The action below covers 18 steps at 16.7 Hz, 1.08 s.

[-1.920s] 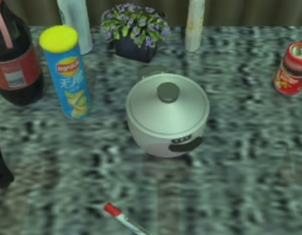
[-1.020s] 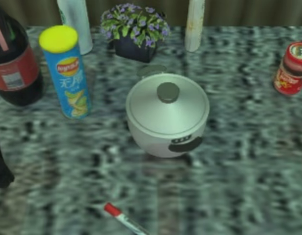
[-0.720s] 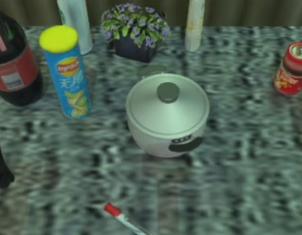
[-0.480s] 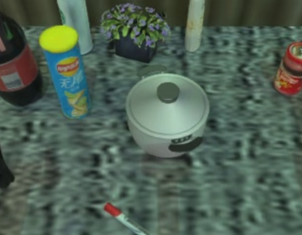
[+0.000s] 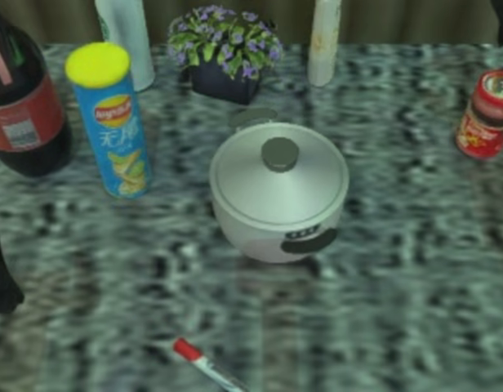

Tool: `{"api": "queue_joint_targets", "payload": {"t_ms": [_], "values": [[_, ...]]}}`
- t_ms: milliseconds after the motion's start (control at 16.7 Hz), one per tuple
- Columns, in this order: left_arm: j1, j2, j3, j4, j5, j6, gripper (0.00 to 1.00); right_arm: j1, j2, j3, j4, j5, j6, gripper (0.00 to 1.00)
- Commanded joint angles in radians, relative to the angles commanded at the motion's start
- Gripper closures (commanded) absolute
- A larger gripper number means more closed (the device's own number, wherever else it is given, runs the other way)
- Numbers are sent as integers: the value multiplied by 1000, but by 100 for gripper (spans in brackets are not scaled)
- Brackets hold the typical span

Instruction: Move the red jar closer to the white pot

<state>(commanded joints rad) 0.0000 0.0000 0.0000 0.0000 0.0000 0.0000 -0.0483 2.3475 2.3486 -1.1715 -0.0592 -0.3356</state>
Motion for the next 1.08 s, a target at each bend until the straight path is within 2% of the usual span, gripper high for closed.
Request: {"api": "queue_joint_targets", "payload": {"t_ms": [240,540,1080], "values": [[0,0,0,0,0,0,0,18,173,88,-109,-16,-45,0],[0,0,0,0,0,0,0,21,194,95,-128,-19,-51,0],[0,0,0,0,0,0,0,29,234,-13,20,-17,-43,0]]}}
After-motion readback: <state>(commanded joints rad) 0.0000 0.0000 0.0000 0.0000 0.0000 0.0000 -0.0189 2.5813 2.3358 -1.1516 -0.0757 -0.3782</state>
